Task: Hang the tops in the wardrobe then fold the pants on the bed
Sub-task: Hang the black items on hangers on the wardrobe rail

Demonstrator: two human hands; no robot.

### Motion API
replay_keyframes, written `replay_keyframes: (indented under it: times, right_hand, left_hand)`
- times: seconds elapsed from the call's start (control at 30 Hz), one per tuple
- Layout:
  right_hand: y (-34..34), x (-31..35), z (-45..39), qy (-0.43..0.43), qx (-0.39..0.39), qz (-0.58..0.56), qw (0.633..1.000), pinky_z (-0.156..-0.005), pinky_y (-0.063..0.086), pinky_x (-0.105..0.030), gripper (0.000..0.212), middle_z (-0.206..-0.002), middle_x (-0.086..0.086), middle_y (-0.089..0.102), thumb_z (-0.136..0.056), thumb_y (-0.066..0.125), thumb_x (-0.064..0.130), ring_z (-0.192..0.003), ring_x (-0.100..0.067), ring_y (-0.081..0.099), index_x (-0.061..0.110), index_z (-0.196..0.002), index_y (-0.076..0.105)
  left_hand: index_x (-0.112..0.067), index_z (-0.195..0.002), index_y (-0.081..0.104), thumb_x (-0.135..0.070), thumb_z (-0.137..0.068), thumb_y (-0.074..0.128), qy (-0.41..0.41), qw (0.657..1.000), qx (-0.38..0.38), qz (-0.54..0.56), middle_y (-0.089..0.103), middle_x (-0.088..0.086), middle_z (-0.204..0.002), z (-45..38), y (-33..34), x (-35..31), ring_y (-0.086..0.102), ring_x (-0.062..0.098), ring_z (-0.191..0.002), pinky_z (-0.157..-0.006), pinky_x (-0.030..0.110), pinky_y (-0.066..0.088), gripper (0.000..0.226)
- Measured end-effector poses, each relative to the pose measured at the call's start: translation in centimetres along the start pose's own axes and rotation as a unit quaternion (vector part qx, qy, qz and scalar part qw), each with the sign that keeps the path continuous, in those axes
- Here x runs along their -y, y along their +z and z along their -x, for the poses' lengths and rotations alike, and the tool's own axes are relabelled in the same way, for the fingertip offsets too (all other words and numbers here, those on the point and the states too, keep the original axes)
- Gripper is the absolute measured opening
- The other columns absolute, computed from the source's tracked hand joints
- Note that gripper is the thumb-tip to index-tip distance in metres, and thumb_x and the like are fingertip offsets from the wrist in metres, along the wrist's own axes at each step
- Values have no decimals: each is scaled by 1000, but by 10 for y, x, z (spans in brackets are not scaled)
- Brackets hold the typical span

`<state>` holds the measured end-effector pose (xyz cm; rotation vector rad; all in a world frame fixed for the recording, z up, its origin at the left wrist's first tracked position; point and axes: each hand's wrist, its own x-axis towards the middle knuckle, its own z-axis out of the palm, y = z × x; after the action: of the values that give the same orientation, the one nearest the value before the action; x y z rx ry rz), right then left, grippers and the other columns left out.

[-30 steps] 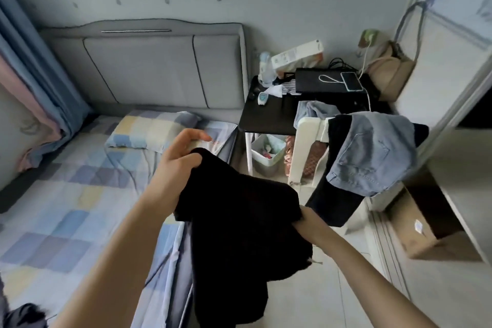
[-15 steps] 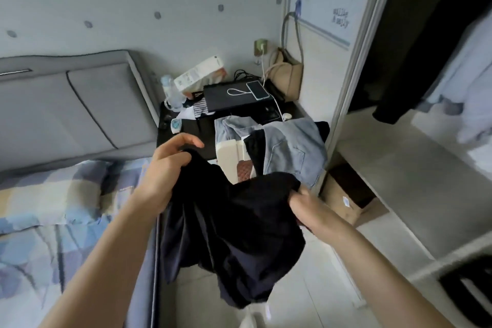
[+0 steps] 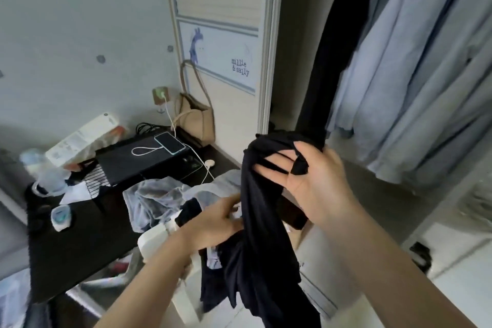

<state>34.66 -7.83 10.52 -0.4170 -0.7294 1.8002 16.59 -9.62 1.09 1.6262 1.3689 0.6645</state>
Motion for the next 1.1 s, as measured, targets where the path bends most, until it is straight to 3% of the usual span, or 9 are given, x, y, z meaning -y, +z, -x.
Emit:
replay_keyframes:
  times: [0.07, 0.17, 0.3, 0.37, 0.47, 0.57, 0.87, 1.0, 1.1]
  right_hand:
    - [2, 3, -7, -42, -38, 7, 998, -71, 55, -57, 24, -99, -31, 68, -100, 38, 1, -96, -45, 67, -1, -122, 48]
    - [6, 3, -15, -57, -89, 30, 994, -71, 55, -59, 24, -109, -31, 61, -100, 41, 1, -96, -41, 68, 1, -122, 49]
    - [11, 4, -27, -58, -129, 62, 988, -74, 55, -61, 26, -115, -29, 58, -100, 43, 3, -104, -40, 64, 6, -125, 48]
    - [7, 10, -35, -70, -134, 64, 986, -75, 54, -62, 28, -118, -30, 57, -100, 44, 4, -105, -41, 64, 6, -128, 47]
    - [-6, 29, -47, -112, -147, 44, 982, -75, 53, -64, 33, -107, -28, 63, -100, 44, 4, -102, -44, 65, 3, -132, 44]
    - [-30, 58, -65, -164, -180, 8, 970, -78, 51, -67, 20, -73, -15, 63, -99, 45, 4, -99, -44, 66, 8, -118, 50]
    - [-114, 101, -152, -111, -238, 86, 961, -94, 52, -49, 40, -124, -27, 57, -99, 49, 8, -113, -33, 61, 3, -136, 36]
    - [-130, 103, -176, 50, -157, 198, 966, -91, 53, -44, 32, -116, -20, 67, -93, 58, 8, -108, -30, 65, 6, -124, 48]
    - [-131, 94, -178, 64, -73, 379, 920, -81, 57, -28, 30, -108, -2, 71, -91, 58, 3, -99, -15, 69, 19, -117, 57]
  left_hand:
    - [-25, -124, 61, -11, -88, 48, 69, 985, -71, 143, 67, -5, -121, -11, -2, 1, 58, 10, -120, -99, 25, 46, 40]
    - [-22, -123, 61, -22, -85, 60, 112, 950, -17, 290, 67, 3, -121, -25, 7, 0, 60, 20, -118, -98, 31, 48, 37]
    - [-42, -118, 55, -50, -73, 77, 107, 980, -51, 160, 68, -22, -110, -57, 39, -11, 64, -3, -103, -81, 15, 52, 50]
    - [-42, -91, 59, -46, -75, 74, 75, 984, -136, 87, 67, -30, -81, -78, 45, -12, 64, -8, -77, -61, 6, 45, 22]
    - [-27, -57, 45, -23, -81, 63, 13, 980, -199, -27, 53, -11, -46, -109, 43, 8, 49, 5, -44, -40, 16, 33, 30]
    - [-25, -58, 47, -18, -88, 59, -46, 976, -197, -78, 50, -7, -49, -130, 28, 29, 46, 7, -47, -46, 21, 32, 34]
    - [-20, -76, 74, -1, -85, 68, 49, 969, -210, 119, 71, 8, -71, -183, -33, -36, 66, 15, -63, -52, 28, 53, 21]
    - [-17, -74, 71, -3, -87, 67, 92, 960, -216, 155, 71, 8, -67, -207, -42, -89, 69, 18, -62, -56, 24, 55, 20]
    - [-11, -72, 69, -3, -86, 67, 93, 949, -267, 143, 70, 11, -66, -230, -46, -119, 71, 23, -64, -62, 32, 59, 16]
